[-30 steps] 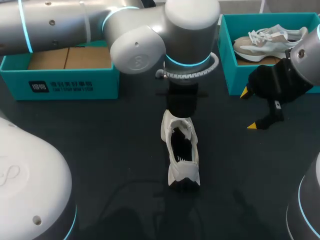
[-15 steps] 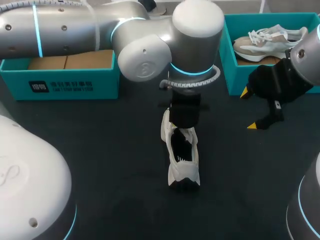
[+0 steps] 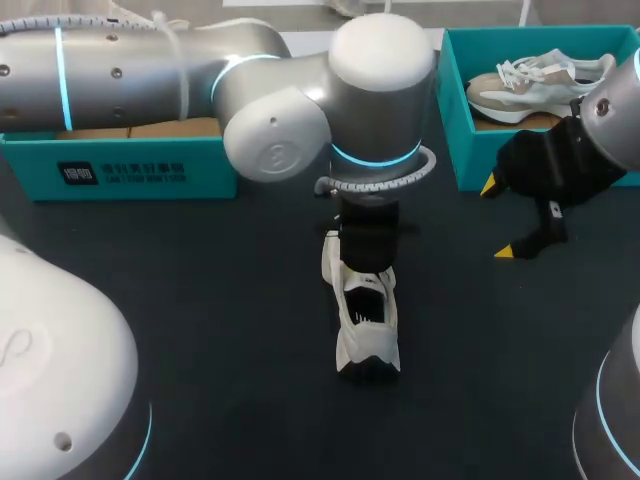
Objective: Take the shoe out of the shoebox, open the shoe tongue, remove and reinsert the insole, then place the shoe into the shoebox
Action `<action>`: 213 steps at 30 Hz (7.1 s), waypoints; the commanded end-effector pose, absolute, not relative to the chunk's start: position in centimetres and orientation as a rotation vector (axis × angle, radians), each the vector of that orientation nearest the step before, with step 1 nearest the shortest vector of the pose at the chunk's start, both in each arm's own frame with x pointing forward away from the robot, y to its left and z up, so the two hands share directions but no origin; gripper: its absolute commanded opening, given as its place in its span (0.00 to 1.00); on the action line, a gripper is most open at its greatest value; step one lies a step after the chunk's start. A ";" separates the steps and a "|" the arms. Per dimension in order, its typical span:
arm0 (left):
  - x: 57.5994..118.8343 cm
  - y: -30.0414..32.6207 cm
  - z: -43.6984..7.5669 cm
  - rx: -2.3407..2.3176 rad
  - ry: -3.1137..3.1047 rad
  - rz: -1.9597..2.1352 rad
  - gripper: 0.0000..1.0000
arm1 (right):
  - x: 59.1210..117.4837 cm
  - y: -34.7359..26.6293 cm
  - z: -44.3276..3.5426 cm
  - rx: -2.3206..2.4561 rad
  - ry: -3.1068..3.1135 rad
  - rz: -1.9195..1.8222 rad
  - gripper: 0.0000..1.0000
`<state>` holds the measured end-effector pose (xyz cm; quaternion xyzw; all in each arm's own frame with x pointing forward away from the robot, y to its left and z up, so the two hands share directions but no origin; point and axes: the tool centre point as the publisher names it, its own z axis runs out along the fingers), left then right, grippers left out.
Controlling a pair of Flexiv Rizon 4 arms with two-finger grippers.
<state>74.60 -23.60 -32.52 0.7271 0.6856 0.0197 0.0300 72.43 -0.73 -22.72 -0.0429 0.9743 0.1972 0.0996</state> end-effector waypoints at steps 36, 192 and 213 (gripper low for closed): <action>66.0 -20.1 -27.4 1.135 2.795 -0.364 1.00 | 72.4 -0.7 -22.8 -0.126 2.880 0.579 1.00; 66.9 -14.0 -9.8 0.293 3.059 0.000 0.00 | 72.4 -0.7 -22.8 -0.126 2.880 0.579 1.00; 76.8 -2.6 -9.9 0.266 3.198 0.069 0.00 | 72.4 -0.7 -22.8 -0.126 2.880 0.579 1.00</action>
